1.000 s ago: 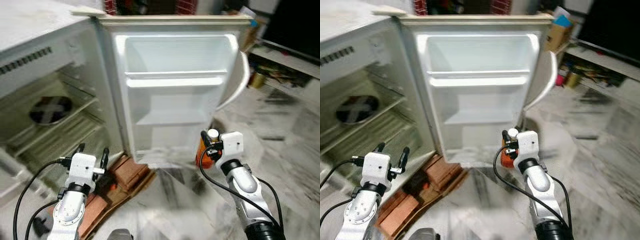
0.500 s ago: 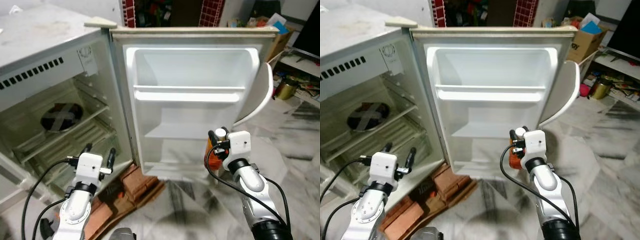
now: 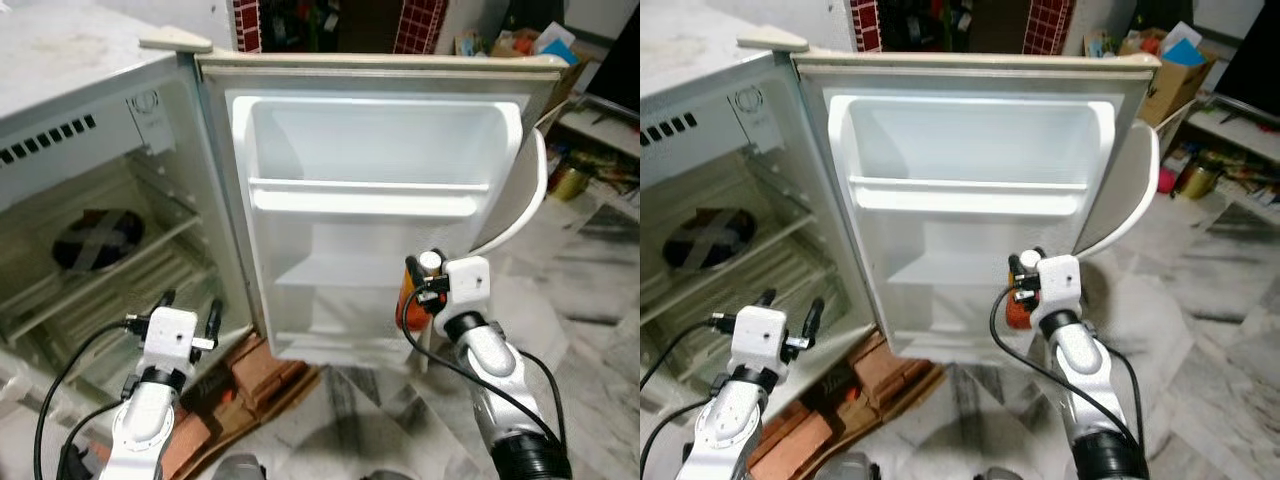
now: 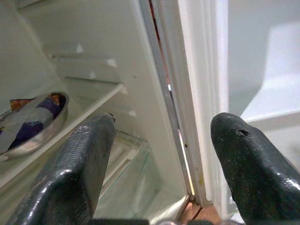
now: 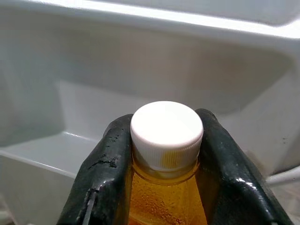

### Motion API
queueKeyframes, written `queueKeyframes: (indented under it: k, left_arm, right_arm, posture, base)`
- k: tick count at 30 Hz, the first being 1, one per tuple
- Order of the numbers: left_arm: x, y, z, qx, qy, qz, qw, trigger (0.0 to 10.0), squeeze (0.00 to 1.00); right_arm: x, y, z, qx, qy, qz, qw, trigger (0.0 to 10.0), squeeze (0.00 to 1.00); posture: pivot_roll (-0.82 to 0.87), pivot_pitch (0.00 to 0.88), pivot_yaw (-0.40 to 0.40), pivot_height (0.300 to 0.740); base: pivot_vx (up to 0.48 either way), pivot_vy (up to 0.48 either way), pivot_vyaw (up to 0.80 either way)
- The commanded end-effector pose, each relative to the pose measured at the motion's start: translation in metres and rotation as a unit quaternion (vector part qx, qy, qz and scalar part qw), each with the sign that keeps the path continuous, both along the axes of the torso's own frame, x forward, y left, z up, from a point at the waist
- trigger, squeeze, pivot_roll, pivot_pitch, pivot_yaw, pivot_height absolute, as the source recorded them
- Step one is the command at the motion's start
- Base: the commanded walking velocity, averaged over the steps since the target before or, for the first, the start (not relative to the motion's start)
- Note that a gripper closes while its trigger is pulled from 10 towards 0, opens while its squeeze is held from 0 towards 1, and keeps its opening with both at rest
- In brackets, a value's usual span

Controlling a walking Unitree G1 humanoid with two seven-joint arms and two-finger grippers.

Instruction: Restocking fridge

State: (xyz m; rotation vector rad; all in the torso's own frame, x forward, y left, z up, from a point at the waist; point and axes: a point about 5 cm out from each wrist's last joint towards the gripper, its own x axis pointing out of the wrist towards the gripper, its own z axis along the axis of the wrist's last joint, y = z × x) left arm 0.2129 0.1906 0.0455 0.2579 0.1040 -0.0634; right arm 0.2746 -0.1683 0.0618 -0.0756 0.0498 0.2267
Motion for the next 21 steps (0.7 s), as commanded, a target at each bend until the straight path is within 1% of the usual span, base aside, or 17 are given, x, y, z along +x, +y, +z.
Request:
queueKeyframes:
  k: [1, 3, 4, 6, 10, 21]
  left_arm:
    - [0.0008, 0.0031, -0.0009, 0.001, 0.007, 0.003, 1.000, 10.0, 0.00]
    - [0.0032, 0.0036, -0.0006, -0.002, 0.008, 0.005, 1.000, 10.0, 0.00]
    - [0.0032, 0.0036, -0.0006, -0.002, 0.008, 0.005, 1.000, 10.0, 0.00]
    - [0.0039, 0.0039, -0.0001, -0.001, 0.010, 0.005, 1.000, 10.0, 0.00]
    - [0.0031, 0.0038, 0.0012, -0.001, 0.010, 0.002, 1.000, 10.0, 0.00]
    - [0.0015, 0.0045, 0.0004, -0.004, 0.014, -0.003, 1.000, 10.0, 0.00]
  right_arm:
    - [0.0038, 0.0042, 0.0065, 0.000, -0.015, 0.008, 1.000, 10.0, 0.00]
    - [0.0054, 0.0046, 0.0082, -0.001, -0.017, 0.010, 1.000, 10.0, 0.00]
    - [0.0054, 0.0046, 0.0082, -0.001, -0.017, 0.010, 1.000, 10.0, 0.00]
    - [0.0080, 0.0023, 0.0098, -0.005, -0.019, 0.010, 1.000, 10.0, 0.00]
    - [0.0091, -0.0002, 0.0100, -0.010, -0.018, 0.008, 1.000, 10.0, 0.00]
    - [0.0107, -0.0010, 0.0103, -0.013, -0.018, 0.006, 1.000, 10.0, 0.00]
  posture:
    - [0.16, 0.000, -0.031, 0.720]
    - [0.15, 0.000, -0.032, 0.700]
    - [0.15, 0.000, -0.032, 0.700]
    - [0.15, 0.000, -0.032, 0.680]
    - [0.15, 0.000, -0.033, 0.655]
    - [0.15, 0.000, -0.034, 0.655]
  base:
    - [0.000, 0.000, 0.00]
    - [0.000, 0.000, 0.00]
    - [0.000, 0.000, 0.00]
    - [0.000, 0.000, 0.00]
    - [0.000, 0.000, 0.00]
    - [0.000, 0.000, 0.00]
